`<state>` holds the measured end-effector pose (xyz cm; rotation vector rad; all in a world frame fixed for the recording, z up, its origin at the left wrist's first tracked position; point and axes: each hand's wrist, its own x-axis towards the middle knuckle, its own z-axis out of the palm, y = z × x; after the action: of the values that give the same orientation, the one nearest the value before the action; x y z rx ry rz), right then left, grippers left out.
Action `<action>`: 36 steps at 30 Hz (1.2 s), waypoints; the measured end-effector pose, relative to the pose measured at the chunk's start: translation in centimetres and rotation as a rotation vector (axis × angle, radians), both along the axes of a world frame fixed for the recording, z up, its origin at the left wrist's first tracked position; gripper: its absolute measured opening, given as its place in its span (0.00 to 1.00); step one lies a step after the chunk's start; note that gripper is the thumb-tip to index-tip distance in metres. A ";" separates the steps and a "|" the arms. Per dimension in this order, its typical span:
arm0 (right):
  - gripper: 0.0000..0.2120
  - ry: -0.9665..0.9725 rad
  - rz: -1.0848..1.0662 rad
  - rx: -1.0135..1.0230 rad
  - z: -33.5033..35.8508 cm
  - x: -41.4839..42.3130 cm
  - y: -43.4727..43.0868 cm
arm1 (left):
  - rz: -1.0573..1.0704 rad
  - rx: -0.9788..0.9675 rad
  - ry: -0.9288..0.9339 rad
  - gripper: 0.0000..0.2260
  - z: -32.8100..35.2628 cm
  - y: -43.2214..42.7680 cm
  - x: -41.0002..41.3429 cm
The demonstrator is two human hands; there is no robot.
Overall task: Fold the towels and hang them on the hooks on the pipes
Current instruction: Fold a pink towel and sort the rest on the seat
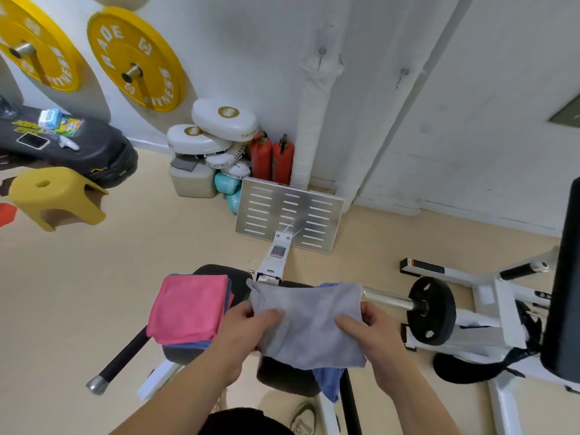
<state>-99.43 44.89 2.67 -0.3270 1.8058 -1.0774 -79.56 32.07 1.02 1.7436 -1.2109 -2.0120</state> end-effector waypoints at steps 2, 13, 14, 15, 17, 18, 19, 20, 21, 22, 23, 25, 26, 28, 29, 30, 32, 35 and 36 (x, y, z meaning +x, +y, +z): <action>0.18 0.023 0.000 -0.033 1.3 2.2 -1.1 | -0.095 -0.240 -0.018 0.03 2.6 0.5 -0.2; 0.11 -0.101 -0.032 -0.151 4.8 8.7 -5.0 | -0.326 -0.577 0.100 0.17 7.7 0.8 2.0; 0.10 -0.139 -0.037 -0.148 4.7 9.0 -5.2 | -0.355 -0.602 0.086 0.17 7.6 0.6 2.3; 0.10 -0.184 -0.038 -0.142 4.7 9.2 -5.3 | -0.367 -0.612 0.086 0.18 7.5 0.5 2.5; 0.10 -0.261 -0.051 -0.111 4.8 9.7 -5.4 | -0.345 -0.608 0.097 0.19 7.4 0.2 2.9; 0.10 -0.280 -0.061 -0.099 4.7 9.9 -5.5 | -0.332 -0.602 0.103 0.18 7.6 0.1 3.1; 0.10 -0.282 -0.076 -0.088 4.6 10.0 -5.6 | -0.314 -0.595 0.106 0.17 7.8 -0.1 3.5; 0.10 -0.261 -0.096 -0.077 4.5 10.0 -5.6 | -0.292 -0.591 0.104 0.16 7.9 -0.4 4.0; 0.10 -0.228 -0.122 -0.065 4.4 10.1 -5.7 | -0.272 -0.602 0.094 0.14 7.9 -0.8 4.5; 0.10 -0.195 -0.145 -0.065 4.2 10.2 -5.8 | -0.260 -0.620 0.074 0.13 7.7 -1.1 5.1; 0.09 -0.171 -0.159 -0.074 4.2 10.4 -6.0 | -0.258 -0.641 0.055 0.10 7.4 -1.4 5.5; 0.08 -0.155 -0.163 -0.109 4.4 11.5 -6.7 | -0.297 -0.669 0.042 0.09 7.1 -1.7 6.1; 0.08 -0.162 -0.163 -0.125 4.5 12.2 -7.1 | -0.350 -0.667 0.039 0.11 7.0 -1.6 6.1; 0.13 -0.202 -0.180 -0.136 4.9 13.7 -7.9 | -0.503 -0.704 -0.015 0.21 6.8 -1.0 6.1; 0.16 -0.222 -0.186 -0.141 5.0 14.3 -8.2 | -0.573 -0.747 -0.052 0.26 6.7 -0.7 6.3; 0.17 -0.231 -0.187 -0.153 5.0 14.7 -8.4 | -0.631 -0.768 -0.060 0.27 6.7 -0.4 6.5; 0.15 -0.250 -0.206 -0.179 4.9 15.0 -8.7 | -0.686 -0.750 0.034 0.20 6.7 -0.3 7.3; 0.14 -0.300 -0.243 -0.200 4.9 15.0 -9.1 | -0.472 -0.574 0.174 0.14 6.1 -1.1 9.0; 0.15 -0.324 -0.238 -0.211 4.9 15.0 -9.4 | -0.330 -0.518 0.144 0.14 5.7 -1.8 9.7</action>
<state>-84.47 35.50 7.59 -0.0556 1.4694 -1.4058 -69.91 30.30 6.74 1.1939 -1.8565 -1.7160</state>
